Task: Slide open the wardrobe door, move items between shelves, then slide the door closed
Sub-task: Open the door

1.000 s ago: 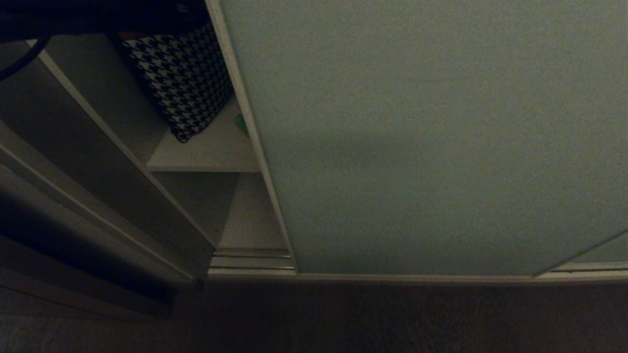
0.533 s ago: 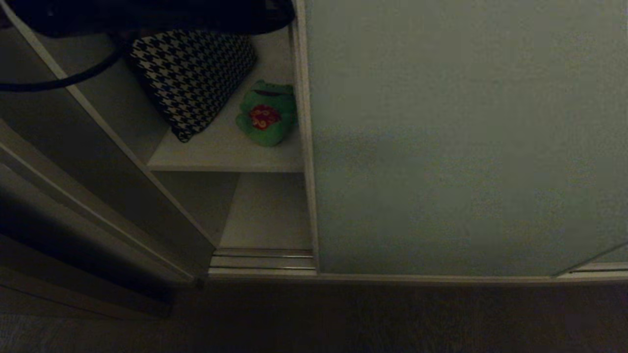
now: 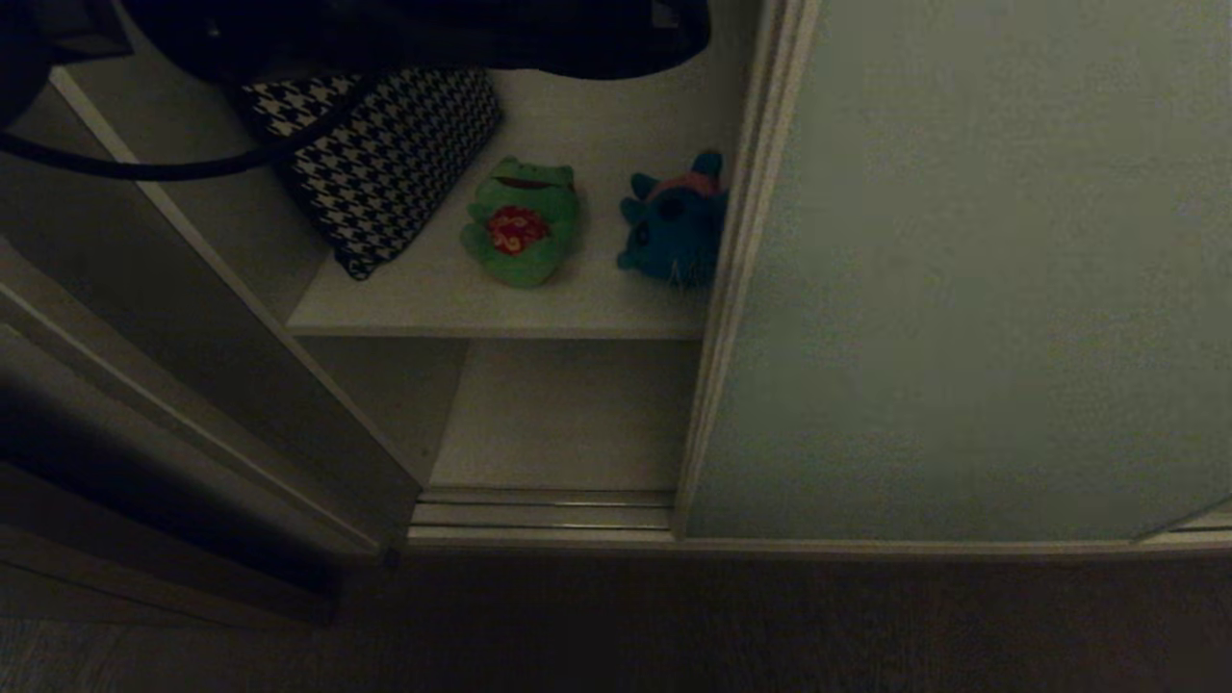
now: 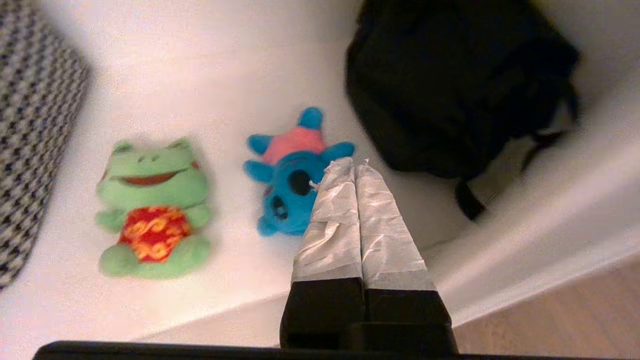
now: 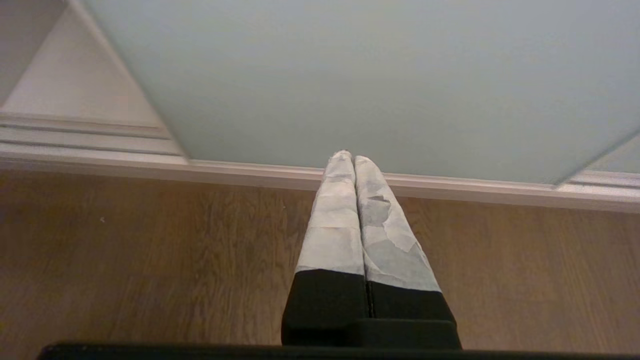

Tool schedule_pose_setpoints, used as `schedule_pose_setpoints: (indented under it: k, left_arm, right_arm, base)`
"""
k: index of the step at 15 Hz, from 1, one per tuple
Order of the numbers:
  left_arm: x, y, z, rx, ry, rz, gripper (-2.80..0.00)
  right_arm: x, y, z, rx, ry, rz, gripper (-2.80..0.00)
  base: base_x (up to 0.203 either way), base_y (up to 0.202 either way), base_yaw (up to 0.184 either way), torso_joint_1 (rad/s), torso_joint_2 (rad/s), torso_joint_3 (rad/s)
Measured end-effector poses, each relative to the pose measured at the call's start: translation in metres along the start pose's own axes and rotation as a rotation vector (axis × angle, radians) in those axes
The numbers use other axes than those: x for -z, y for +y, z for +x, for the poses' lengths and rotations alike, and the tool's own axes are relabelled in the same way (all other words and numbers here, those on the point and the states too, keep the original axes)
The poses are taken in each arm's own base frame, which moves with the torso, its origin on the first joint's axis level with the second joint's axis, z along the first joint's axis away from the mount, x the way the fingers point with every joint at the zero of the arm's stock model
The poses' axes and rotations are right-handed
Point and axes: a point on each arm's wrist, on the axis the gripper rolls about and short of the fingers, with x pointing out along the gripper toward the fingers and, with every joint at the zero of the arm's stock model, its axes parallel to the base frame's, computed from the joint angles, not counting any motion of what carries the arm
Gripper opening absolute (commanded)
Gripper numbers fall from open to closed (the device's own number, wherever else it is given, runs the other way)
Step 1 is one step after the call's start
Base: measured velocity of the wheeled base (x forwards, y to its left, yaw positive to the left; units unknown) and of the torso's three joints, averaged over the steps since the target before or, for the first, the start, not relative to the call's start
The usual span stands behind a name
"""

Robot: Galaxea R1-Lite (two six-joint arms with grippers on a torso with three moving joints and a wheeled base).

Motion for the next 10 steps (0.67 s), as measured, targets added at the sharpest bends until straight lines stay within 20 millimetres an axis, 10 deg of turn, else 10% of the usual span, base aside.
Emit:
schedule_pose_setpoints:
  k: [10]
  left_arm:
    - [0.005,0.123,-0.044,-0.399,0.030,0.053,-2.80]
  right_arm:
    - [0.000,0.000,0.000,0.000,0.000,0.000,-2.80]
  base:
    - [0.000,0.000,0.000,0.000,0.00,0.000]
